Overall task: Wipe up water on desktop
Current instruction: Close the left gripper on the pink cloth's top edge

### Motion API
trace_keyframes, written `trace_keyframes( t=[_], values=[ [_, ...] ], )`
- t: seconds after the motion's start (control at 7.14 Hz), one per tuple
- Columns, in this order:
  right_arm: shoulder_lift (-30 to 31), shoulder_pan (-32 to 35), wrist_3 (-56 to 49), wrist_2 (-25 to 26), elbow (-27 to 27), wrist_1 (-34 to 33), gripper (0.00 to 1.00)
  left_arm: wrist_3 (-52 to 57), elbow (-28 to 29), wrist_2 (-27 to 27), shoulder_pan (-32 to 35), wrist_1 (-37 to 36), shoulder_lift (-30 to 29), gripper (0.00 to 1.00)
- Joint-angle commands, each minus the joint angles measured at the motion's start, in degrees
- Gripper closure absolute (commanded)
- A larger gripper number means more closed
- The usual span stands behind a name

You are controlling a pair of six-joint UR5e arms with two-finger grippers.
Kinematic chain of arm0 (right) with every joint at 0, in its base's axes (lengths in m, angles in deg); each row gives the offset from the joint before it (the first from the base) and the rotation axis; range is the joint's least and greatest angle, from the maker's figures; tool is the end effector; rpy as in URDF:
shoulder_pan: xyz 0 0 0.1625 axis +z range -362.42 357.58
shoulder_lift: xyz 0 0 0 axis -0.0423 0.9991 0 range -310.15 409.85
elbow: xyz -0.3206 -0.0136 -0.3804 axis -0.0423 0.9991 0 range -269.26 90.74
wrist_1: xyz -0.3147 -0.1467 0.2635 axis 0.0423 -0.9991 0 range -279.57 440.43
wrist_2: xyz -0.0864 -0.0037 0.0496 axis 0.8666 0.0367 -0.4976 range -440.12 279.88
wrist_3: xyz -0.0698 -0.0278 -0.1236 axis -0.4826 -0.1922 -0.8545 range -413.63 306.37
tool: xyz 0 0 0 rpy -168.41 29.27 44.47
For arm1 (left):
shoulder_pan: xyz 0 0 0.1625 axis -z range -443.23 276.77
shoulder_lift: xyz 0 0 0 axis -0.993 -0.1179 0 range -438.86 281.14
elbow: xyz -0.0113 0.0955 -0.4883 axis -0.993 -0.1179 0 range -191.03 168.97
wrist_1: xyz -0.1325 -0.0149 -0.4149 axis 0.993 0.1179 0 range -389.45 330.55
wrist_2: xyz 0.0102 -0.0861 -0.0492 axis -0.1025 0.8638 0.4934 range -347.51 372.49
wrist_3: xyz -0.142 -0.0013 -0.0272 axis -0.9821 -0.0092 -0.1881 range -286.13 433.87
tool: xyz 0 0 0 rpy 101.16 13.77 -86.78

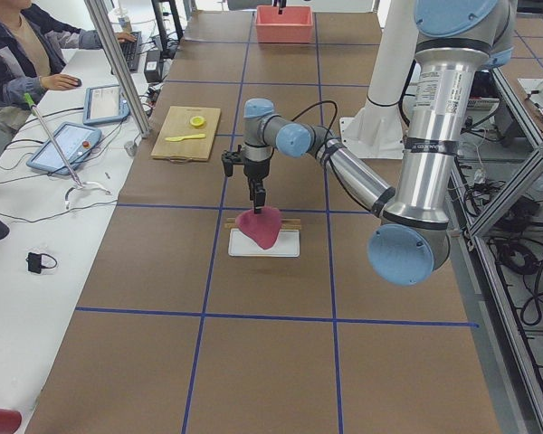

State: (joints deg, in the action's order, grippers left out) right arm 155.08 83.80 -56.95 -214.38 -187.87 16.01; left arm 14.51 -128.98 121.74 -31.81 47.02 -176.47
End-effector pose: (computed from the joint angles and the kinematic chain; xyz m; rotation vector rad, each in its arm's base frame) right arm 0.0053 -0.4107 0.7561 0.3118 -0.7680 -0.2444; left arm 0.2742 -0.4810 0.5036 -0.0003 0.5069 -0.2903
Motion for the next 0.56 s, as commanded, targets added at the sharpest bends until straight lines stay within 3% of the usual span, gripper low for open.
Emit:
trace_keyframes(
  t=[0.0, 0.42],
  values=[
    [0.0, 0.0, 0.0, 0.1, 0.0, 0.0, 0.0, 0.1, 0.5, 0.0, 0.1, 0.0, -0.1, 0.34],
    [-0.1, 0.0, 0.0, 0.1, 0.0, 0.0, 0.0, 0.0, 0.2, -3.2, 0.3, 0.0, 0.5, 0.34]
  ],
)
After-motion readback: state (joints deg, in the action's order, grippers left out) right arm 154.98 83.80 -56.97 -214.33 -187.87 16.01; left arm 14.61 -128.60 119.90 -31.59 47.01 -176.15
